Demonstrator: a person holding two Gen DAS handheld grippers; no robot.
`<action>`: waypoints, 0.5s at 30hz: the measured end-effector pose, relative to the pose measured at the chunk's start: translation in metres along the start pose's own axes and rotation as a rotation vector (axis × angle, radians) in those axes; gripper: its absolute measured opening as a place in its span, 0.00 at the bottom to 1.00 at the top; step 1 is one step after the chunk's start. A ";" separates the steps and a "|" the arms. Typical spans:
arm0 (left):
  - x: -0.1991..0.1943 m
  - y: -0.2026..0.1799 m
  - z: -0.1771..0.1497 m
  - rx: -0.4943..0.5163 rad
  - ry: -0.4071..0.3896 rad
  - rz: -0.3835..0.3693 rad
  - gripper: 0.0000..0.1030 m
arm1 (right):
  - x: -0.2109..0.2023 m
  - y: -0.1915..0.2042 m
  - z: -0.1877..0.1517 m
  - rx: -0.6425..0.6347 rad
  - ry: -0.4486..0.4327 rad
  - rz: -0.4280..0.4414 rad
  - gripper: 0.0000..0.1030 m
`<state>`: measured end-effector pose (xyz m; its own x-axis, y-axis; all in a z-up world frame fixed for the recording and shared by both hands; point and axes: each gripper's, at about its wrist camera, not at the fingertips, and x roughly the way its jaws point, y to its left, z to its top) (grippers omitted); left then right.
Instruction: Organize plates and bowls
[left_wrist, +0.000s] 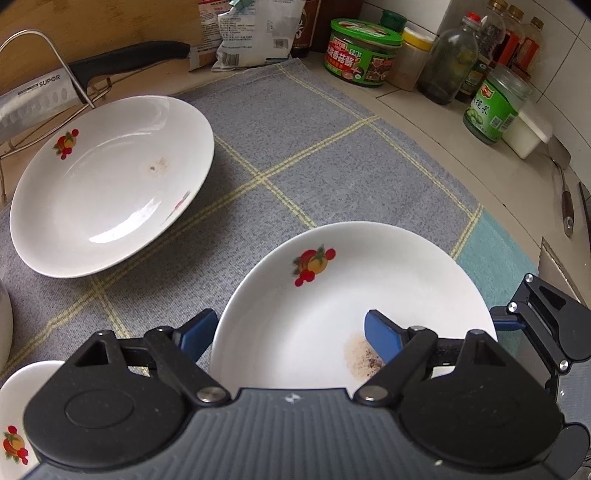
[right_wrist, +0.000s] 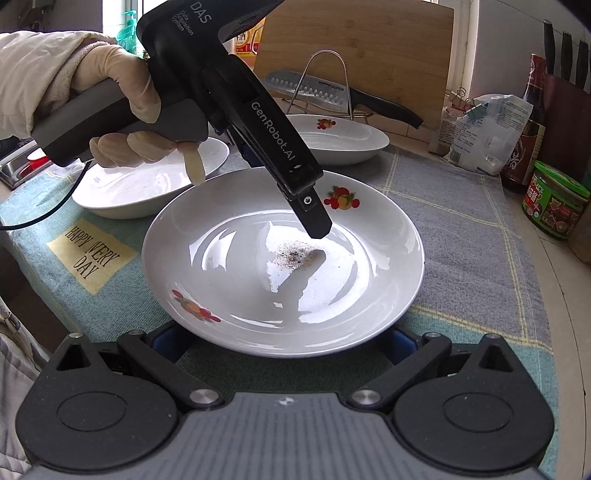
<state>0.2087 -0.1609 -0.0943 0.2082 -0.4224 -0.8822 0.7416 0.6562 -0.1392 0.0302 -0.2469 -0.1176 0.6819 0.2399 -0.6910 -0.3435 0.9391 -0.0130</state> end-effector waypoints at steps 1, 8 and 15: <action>0.000 0.000 0.001 0.004 0.002 -0.003 0.82 | 0.000 0.000 0.000 0.000 0.001 0.000 1.00; 0.000 -0.001 0.006 0.041 0.017 -0.018 0.73 | 0.001 0.000 0.002 -0.010 0.011 0.010 1.00; 0.000 -0.003 0.006 0.090 0.041 -0.027 0.73 | 0.005 -0.001 0.006 -0.016 0.037 0.014 1.00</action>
<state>0.2105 -0.1665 -0.0915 0.1625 -0.4123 -0.8964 0.8015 0.5851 -0.1239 0.0379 -0.2452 -0.1164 0.6524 0.2433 -0.7178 -0.3631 0.9316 -0.0142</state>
